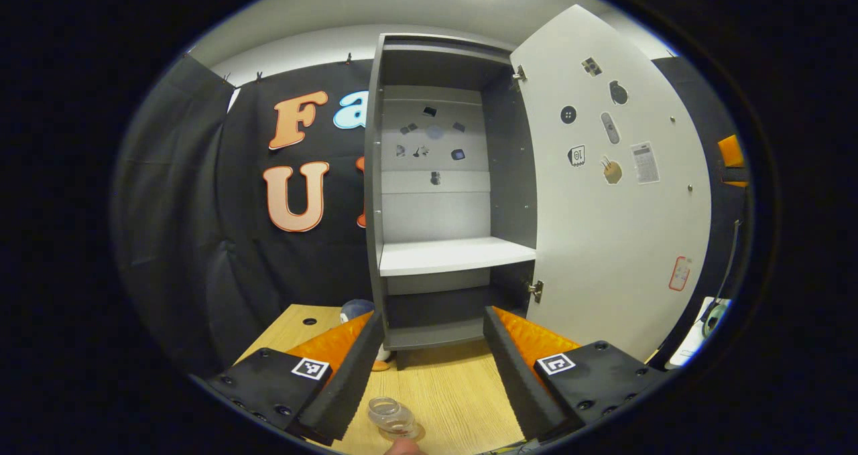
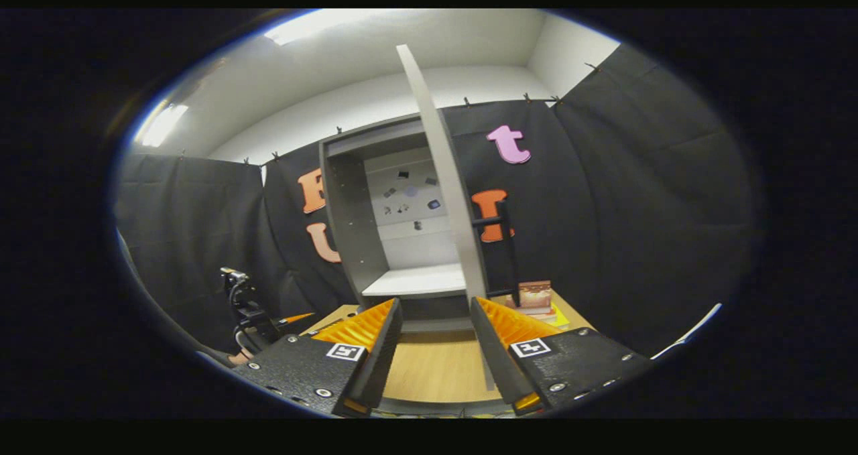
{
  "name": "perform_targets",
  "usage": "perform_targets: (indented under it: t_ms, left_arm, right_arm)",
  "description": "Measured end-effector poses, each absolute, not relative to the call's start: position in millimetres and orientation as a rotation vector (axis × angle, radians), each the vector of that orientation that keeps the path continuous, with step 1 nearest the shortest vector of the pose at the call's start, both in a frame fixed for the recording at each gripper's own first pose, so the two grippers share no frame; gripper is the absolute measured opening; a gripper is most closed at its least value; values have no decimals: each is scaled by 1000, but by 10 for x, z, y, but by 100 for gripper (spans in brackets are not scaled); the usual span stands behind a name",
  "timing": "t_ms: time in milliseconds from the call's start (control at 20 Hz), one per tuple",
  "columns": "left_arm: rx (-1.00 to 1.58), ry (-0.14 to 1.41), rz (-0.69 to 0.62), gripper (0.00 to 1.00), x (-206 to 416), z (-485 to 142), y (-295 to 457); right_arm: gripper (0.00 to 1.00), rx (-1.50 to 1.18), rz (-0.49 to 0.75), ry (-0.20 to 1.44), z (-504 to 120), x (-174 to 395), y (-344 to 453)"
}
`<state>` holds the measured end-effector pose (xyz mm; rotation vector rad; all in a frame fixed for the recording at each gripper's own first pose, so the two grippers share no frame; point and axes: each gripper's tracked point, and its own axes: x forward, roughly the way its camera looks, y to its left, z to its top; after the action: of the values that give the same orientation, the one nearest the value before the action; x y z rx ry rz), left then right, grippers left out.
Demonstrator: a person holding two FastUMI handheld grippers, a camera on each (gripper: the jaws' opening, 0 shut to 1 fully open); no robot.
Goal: Open the cabinet door with the right hand, grasp the bottle in the cabinet with the left hand and place it on the coaster, then close the cabinet door with the right hand.
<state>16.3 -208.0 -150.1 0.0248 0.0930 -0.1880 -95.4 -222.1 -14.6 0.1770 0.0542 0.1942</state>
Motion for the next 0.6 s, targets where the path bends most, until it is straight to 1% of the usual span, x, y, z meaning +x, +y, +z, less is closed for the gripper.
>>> perform_targets:
  t_ms: [50, 100, 250, 300, 350, 400, 500, 550, 600]
  left_arm:
    - [32, 95, -191, 97, 166, -1482, -2087]
    - [38, 94, -190, 100, 171, -1461, -2085]
    - [52, 103, -181, 100, 141, -1433, -2052]
    - [56, 109, -177, 97, 140, -1422, -2039]
    - [61, 114, -173, 97, 120, -1421, -2024]
    - [69, 117, -168, 100, 114, -1398, -2002]
    - [85, 122, -161, 100, 109, -1363, -1959]
    - [91, 120, -156, 97, 100, -1347, -1932]
    - [89, 120, -154, 97, 100, -1327, -1915]
  right_arm:
    - [64, 165, 173, 49, -139, -940, -2369]
    - [64, 157, 154, 46, -128, -942, -2508]
    - [65, 150, 126, 58, -196, -881, -2842]
    - [65, 152, 125, 61, -226, -827, -2890]
    - [65, 157, 127, 65, -264, -761, -2943]
    - [65, 163, 133, 67, -304, -674, -2947]
    - [65, 166, 147, 67, -356, -535, -2953]
    - [65, 165, 158, 69, -383, -483, -2936]
    - [66, 166, 160, 78, -428, -427, -2938]
